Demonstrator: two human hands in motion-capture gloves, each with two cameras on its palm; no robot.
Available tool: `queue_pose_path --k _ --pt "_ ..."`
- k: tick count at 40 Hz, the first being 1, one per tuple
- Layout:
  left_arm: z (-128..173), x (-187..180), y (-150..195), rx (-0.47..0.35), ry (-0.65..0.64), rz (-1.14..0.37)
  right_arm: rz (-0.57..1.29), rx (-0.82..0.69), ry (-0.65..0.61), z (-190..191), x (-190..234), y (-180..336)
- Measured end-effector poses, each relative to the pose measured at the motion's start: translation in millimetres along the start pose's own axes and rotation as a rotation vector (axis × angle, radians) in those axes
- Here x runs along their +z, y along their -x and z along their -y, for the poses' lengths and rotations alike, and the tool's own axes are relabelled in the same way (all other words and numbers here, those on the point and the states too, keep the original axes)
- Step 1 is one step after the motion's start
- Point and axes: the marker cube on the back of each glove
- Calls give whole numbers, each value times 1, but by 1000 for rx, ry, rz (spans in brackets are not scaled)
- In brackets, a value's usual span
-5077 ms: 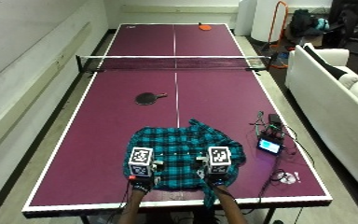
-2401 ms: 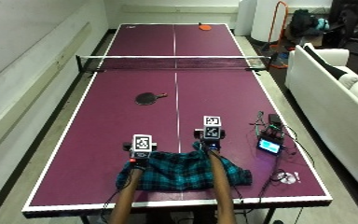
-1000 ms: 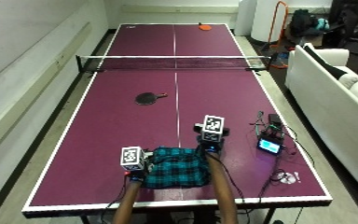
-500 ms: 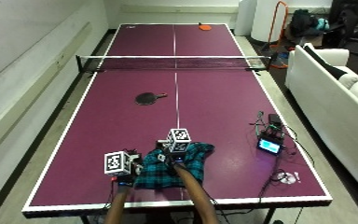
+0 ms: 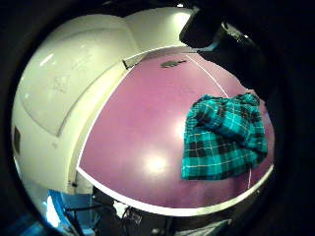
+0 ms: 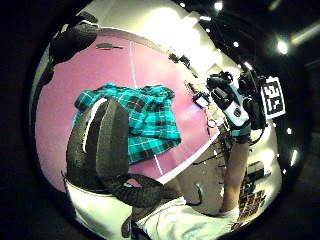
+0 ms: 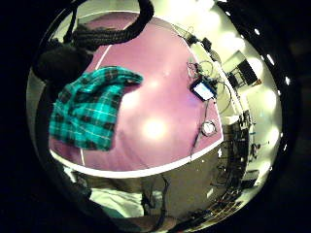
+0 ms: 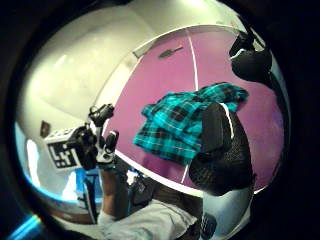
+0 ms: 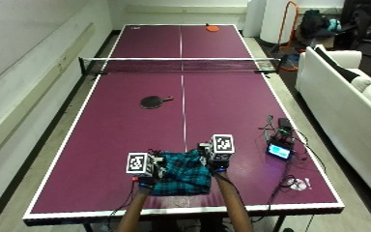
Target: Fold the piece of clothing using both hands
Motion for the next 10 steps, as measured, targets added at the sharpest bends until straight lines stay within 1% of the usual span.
queue_pose_path --k 2,3,6,10 --pt "-9 2 -27 14 85 -152 -34 43 15 -3 -1 -13" --pt "-12 3 -33 20 109 -183 -48 60 21 -3 1 -19" --pt "-14 7 -40 37 128 -193 -66 88 27 -1 10 -28" --pt "-16 3 -45 50 138 -187 -86 96 50 -6 12 -28"
